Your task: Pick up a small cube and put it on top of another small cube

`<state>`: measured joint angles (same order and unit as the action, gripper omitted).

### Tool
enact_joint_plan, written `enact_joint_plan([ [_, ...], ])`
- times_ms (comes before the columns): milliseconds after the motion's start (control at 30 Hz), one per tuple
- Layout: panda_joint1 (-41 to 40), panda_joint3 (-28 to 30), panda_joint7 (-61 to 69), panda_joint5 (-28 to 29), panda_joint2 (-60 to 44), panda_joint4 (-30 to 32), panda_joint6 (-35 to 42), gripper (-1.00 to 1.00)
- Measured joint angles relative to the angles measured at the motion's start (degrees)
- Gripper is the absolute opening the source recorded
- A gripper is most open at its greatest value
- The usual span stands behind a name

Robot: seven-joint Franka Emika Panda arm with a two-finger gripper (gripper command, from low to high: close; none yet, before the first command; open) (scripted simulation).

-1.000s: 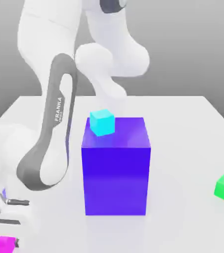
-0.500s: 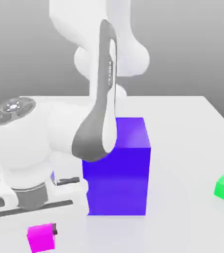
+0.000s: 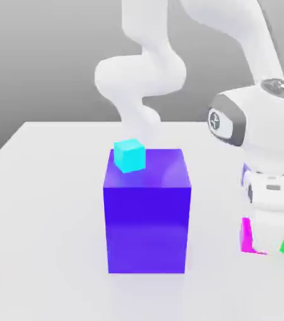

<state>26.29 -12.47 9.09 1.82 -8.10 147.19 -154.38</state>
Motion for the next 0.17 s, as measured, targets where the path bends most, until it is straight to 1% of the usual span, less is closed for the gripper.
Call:
enact_joint_plan([
  [33, 2.2, -0.8, -0.3, 2.6, -2.1, -0.3, -1.8, -1.00],
  [67, 5.0, -0.9, -1.1, 5.7, -4.7, -0.9, -3.9, 1.00],
  [167, 5.0, -0.9, -1.1, 5.7, -4.7, -0.9, -3.9, 1.00],
])
